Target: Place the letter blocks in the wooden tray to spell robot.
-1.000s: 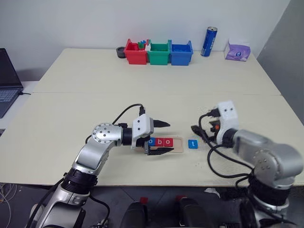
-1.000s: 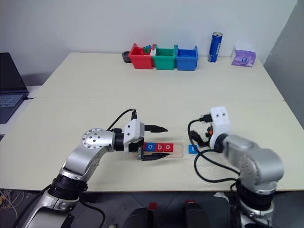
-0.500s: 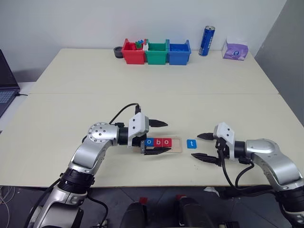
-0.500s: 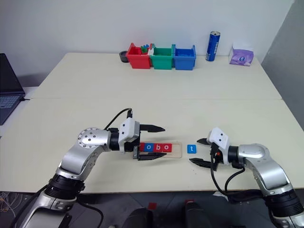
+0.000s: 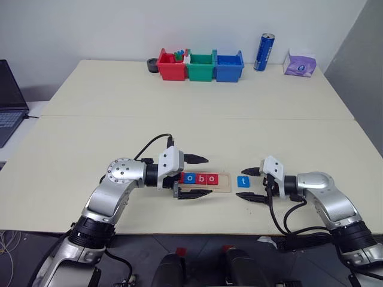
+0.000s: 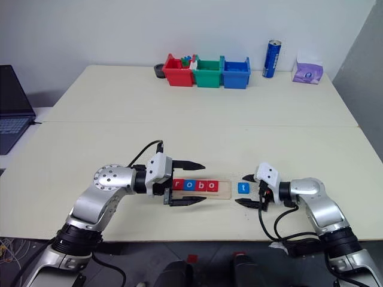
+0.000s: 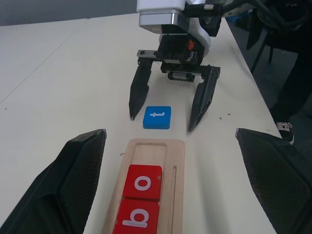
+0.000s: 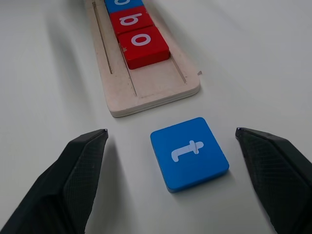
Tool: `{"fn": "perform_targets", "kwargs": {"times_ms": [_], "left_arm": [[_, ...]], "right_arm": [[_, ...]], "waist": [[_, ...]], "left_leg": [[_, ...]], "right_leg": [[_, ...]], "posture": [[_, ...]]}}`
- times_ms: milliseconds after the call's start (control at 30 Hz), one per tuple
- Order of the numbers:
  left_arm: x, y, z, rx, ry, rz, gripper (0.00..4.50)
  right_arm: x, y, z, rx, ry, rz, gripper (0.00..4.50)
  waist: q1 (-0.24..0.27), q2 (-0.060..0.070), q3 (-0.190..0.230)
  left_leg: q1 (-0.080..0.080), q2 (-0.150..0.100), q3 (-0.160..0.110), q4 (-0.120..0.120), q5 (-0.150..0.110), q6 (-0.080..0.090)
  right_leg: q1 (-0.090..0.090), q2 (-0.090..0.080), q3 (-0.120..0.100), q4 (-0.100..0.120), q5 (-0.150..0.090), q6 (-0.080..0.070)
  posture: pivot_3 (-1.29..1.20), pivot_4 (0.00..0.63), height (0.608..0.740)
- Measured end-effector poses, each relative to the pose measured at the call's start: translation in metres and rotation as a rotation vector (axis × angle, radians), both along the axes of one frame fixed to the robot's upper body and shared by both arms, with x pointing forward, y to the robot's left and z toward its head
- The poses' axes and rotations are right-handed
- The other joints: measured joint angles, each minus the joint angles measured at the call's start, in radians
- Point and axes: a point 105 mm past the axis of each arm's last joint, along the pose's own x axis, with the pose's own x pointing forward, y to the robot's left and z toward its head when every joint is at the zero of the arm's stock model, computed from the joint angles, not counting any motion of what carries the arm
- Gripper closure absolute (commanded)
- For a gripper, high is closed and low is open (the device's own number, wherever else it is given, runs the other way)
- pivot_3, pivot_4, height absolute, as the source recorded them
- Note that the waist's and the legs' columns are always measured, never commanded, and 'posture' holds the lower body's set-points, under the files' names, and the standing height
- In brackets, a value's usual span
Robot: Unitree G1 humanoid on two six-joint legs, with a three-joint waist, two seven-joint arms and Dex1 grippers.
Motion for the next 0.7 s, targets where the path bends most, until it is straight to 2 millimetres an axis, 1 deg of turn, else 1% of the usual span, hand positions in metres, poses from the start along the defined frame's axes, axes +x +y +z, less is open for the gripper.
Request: {"fn": "perform_targets", "kwargs": {"times_ms": [67,133,200,400,500,567,633,700], "left_arm": [[0.0,0.0,0.0,0.002,0.0,0.001,0.0],[0.0,0.0,0.0,0.002,0.001,0.001,0.0],[0.0,0.001,0.0,0.003,0.002,0.001,0.0],[0.001,0.005,0.002,0.007,-0.003,0.007,0.0],[0.006,0.02,0.007,0.025,-0.02,0.047,0.0],[0.009,0.036,0.008,0.049,-0.019,0.07,0.0],[0.011,0.047,0.008,0.068,-0.017,0.087,0.0],[0.011,0.053,0.008,0.081,-0.02,0.09,0.0]], "right_arm": [[0.001,0.0,0.0,0.0,0.002,-0.003,1.65],[0.002,-0.001,0.0,0.003,0.008,-0.008,2.43],[0.002,0.0,0.0,0.009,0.015,-0.013,3.04],[0.002,0.001,0.004,0.011,0.034,-0.02,3.05],[0.005,0.012,0.023,0.031,0.003,-0.002,3.05],[0.008,0.024,0.039,0.049,-0.041,0.03,3.05],[0.008,0.031,0.044,0.057,-0.052,0.049,3.05],[0.007,0.036,0.042,0.057,-0.045,0.065,3.05]], "waist": [[0.0,0.0,0.0],[0.0,0.0,0.0],[0.0,0.0,0.0],[0.0,0.0,0.0],[-0.006,0.0,0.0],[-0.005,0.0,0.0],[-0.002,0.0,0.0],[0.0,0.0,0.0]], "left_leg": [[0.0,0.0,0.0,0.0,0.0,0.0],[0.0,0.0,0.0,0.0,0.0,0.0],[0.0,0.0,0.0,0.0,0.0,0.0],[0.0,0.0,0.0,0.0,0.0,0.0],[0.001,0.001,-0.002,0.0,0.0,0.0],[0.001,0.001,-0.001,0.0,0.0,0.0],[0.0,0.001,-0.001,0.0,0.0,0.0],[0.0,0.001,-0.001,0.0,0.0,0.0]], "right_leg": [[0.0,0.0,0.0,0.0,0.0,0.0],[0.0,0.0,0.0,0.0,0.0,0.0],[0.0,0.0,0.0,0.0,0.0,0.0],[0.0,0.0,0.0,0.0,0.0,0.0],[-0.001,0.001,0.0,0.001,0.0,0.0],[0.0,0.001,-0.001,0.001,0.0,0.0],[0.0,0.001,-0.001,0.0,0.0,0.0],[0.0,0.001,-0.001,0.0,0.0,0.0]], "posture": [[0.0,0.15,0.74],[0.0,0.15,0.74],[0.0,0.15,0.74],[0.0,0.15,0.74],[0.0,0.15,0.74],[0.0,0.15,0.74],[0.0,0.15,0.74],[0.0,0.15,0.74]]}}
